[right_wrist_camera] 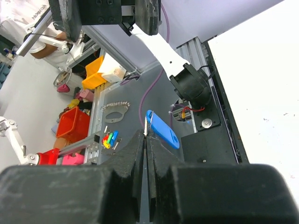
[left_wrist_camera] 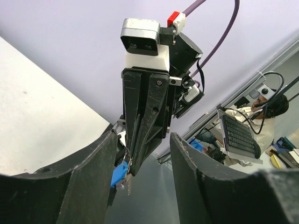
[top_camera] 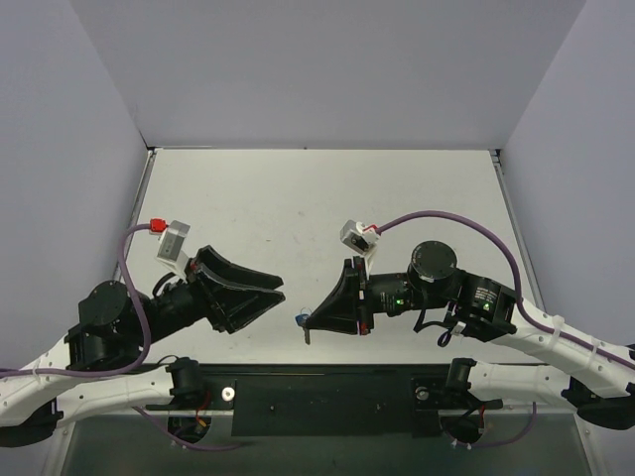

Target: Remove the keys from the keyring

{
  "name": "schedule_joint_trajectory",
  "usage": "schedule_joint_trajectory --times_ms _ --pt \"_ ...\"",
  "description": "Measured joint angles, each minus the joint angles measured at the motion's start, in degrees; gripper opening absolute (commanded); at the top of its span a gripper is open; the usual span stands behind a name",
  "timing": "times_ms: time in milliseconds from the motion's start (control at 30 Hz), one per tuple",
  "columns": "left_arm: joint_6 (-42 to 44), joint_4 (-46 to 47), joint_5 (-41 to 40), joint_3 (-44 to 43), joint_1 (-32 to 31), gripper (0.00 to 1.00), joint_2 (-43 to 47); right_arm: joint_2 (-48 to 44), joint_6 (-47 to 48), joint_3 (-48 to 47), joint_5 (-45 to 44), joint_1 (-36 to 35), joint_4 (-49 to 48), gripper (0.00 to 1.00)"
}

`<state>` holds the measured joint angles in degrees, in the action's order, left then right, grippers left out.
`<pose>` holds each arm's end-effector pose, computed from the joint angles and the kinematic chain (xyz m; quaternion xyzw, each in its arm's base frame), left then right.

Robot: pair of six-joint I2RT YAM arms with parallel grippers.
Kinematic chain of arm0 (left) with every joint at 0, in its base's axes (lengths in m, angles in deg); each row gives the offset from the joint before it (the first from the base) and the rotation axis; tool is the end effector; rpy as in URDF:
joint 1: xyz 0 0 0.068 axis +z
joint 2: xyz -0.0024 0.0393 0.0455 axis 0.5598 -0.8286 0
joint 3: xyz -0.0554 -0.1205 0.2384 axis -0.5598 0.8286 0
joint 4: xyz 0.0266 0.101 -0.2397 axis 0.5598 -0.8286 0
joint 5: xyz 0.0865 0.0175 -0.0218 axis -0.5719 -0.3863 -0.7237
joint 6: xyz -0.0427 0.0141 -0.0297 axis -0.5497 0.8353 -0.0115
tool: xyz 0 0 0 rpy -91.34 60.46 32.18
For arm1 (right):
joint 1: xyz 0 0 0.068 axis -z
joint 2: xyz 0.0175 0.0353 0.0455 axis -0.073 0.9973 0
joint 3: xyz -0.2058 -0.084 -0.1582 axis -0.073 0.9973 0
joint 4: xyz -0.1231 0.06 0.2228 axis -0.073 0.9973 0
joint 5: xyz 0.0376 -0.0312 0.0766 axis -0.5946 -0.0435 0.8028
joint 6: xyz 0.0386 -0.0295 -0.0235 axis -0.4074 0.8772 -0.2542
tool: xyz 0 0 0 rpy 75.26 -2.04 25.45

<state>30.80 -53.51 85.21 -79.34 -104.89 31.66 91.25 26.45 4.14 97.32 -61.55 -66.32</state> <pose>0.0351 -0.0940 0.4424 0.1261 0.6039 -0.6455 0.4502 0.0656 0.1926 0.4388 -0.3864 0.5436 0.6646 0.3370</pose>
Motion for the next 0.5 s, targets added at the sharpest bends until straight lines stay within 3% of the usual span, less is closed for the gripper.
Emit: schedule_joint_trajectory --times_ms 500 --pt "-0.72 10.08 -3.02 9.11 0.0 0.5 0.74 -5.55 0.46 2.21 -7.72 0.02 3.04 0.0"
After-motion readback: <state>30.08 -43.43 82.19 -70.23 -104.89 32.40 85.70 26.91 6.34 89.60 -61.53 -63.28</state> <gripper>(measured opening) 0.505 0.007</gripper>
